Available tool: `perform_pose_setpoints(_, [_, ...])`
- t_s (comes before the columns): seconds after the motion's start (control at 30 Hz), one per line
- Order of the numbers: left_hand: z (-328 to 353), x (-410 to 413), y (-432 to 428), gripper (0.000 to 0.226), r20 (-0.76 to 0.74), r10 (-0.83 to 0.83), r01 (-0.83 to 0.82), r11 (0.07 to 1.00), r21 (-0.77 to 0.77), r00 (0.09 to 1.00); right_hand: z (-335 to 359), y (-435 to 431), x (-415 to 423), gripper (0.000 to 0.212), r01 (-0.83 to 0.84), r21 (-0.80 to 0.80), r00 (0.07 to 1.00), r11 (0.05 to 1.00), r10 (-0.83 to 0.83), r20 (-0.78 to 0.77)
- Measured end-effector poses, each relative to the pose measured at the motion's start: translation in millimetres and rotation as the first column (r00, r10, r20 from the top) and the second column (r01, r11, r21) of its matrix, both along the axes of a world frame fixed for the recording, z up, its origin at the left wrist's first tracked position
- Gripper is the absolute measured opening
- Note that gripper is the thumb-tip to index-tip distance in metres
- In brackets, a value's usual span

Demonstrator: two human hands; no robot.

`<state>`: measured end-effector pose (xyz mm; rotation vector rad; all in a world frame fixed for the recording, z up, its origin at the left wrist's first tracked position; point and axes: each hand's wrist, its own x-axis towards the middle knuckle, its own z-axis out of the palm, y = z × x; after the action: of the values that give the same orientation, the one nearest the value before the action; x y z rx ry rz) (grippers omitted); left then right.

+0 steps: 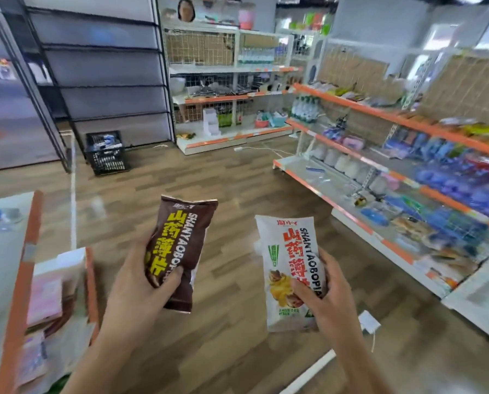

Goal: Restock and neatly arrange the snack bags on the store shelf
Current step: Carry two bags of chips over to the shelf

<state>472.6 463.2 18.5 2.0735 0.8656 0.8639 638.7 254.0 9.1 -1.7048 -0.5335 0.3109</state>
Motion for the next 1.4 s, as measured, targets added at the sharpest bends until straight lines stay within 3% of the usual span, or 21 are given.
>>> perform_pose_setpoints(0.3, [-5.3,89.6,33.7,0.072,-0.018,-0.14,0.139,0.988,-0.068,0.99,-3.2,28.7,73.4,0.05,0.023,-0.016,1.0,1.0,-0.023,-0.008])
perform_pose_setpoints(0.63, [-8.1,244.3,126.5,0.071,0.082,-0.279,0.282,0.959,-0.017,0.957,-3.3,98.7,189.3,0.054,0.22,-0.025,0.975,0.975,-0.22,0.026])
perform_pose_setpoints(1.07, [-18.5,446.4,207.4,0.074,0.066,-0.468,0.473,0.877,-0.089,0.881,-10.0,164.0,348.8,0.061,0.414,-0.032,0.91,0.91,-0.414,0.011])
perform_pose_setpoints(1.4, [-17.1,615.0,233.0,0.068,0.061,-0.45,0.455,0.885,-0.104,0.891,-7.3,190.9,523.0,0.056,0.403,0.002,0.914,0.915,-0.403,0.039])
